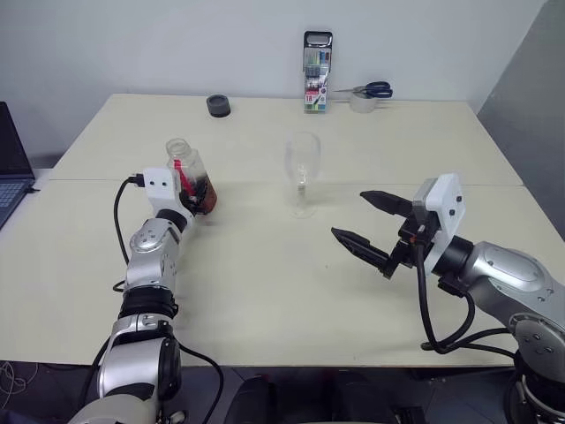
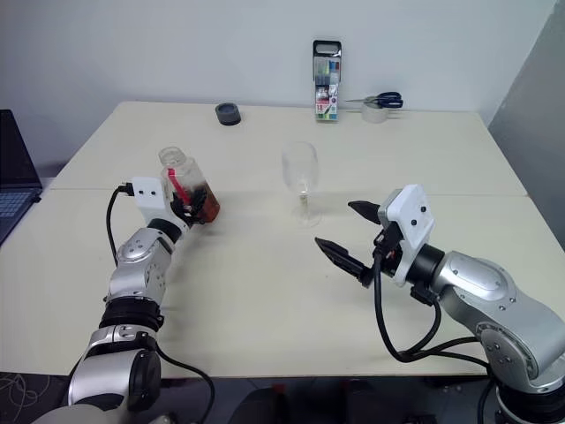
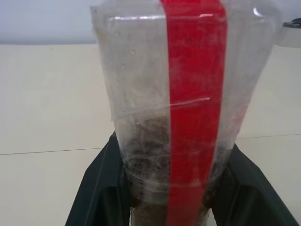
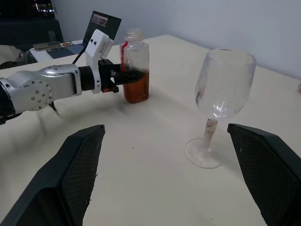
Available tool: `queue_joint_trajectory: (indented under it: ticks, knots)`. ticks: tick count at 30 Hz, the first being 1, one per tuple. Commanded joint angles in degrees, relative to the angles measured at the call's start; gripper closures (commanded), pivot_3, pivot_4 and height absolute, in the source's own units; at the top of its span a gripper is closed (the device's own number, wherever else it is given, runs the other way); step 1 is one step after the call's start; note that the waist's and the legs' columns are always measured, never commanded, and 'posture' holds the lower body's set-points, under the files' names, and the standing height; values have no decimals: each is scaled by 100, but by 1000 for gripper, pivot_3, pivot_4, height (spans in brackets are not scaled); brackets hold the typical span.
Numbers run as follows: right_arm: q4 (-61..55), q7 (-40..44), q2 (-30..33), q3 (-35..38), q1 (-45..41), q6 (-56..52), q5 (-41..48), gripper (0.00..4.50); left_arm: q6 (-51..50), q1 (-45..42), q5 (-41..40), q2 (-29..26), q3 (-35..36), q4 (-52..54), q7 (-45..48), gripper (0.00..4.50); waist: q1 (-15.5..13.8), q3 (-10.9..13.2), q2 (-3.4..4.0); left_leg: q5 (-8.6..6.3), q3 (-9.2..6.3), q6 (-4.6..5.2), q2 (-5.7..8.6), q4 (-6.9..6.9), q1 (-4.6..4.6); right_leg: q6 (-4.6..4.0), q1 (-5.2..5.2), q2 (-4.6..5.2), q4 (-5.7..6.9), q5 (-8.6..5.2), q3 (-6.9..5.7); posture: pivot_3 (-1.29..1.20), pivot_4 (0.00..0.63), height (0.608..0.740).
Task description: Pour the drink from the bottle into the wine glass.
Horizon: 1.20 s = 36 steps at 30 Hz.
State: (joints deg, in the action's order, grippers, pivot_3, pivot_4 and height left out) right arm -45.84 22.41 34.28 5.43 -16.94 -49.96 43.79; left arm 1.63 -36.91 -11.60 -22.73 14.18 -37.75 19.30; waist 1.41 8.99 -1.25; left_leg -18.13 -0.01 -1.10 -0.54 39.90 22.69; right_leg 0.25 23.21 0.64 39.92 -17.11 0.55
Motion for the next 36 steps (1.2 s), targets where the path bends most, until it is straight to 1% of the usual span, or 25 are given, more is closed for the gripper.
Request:
queue_joint_trajectory:
  ticks: [1, 3, 9, 14, 18, 27, 31, 36]
  knots:
    - [25, -75, -55, 51, 6, 313, -216, 0, 127, -324, 257, -193, -142, 233, -90, 2810, -1, 2, -3, 0, 0, 0, 0, 0, 0, 0, 0, 0, 0, 0, -1, 0, 150, 740]
    - [162, -180, -155, 9, -33, 567, -526, 0, 248, -489, 587, -356, -406, 436, -15, 2810, -2, 8, -14, 0, -2, 0, 0, 1, 2, 0, 1, 0, 0, 0, -3, 0, 150, 740]
    - [443, -223, -421, -237, -156, 1058, -1033, 0, 318, -900, 898, -632, -766, 730, 274, 2810, -2, 9, -16, 9, -1, -16, 2, 2, 12, 0, 9, 1, -3, 0, -3, 0, 150, 740]
    - [995, -159, -767, -517, -404, 1544, -1434, 0, 723, -1246, 1424, -977, -1283, 778, 657, 2810, 8, 9, -15, 10, 1, -17, 2, 3, 9, 0, 9, 0, 0, 0, -2, 0, 150, 740]
    - [1229, -35, -914, -611, -498, 1801, -1606, 0, 833, -1588, 1692, -1123, -1526, 660, 825, 2810, 6, 9, -15, 10, 3, -17, 4, 3, 13, 0, 13, 1, 0, 0, -1, 0, 150, 740]
    - [1475, 202, -1053, -679, -650, 2152, -1778, 0, 1242, -2178, 2301, -1241, -2017, 331, 1019, 2810, 7, 9, -15, 10, 3, -17, 4, 3, 16, 0, 16, 0, 0, 0, -2, 0, 150, 740]
    - [1581, 287, -1123, -749, -601, 2495, -1995, 0, 1615, -2391, 2734, -1358, -2340, 11, 1006, 2810, 13, 9, -15, 10, 6, -17, 4, 3, 17, 0, 21, 0, 3, 0, 1, 0, 150, 740]
    - [1814, 439, -1178, -953, -415, 3346, -2548, 0, 1971, -2719, 3085, -1376, -2546, -519, 889, 2810, 11, 9, -15, 10, 8, -17, 5, 4, 21, 0, 26, 0, 2, 0, 2, 0, 150, 740]
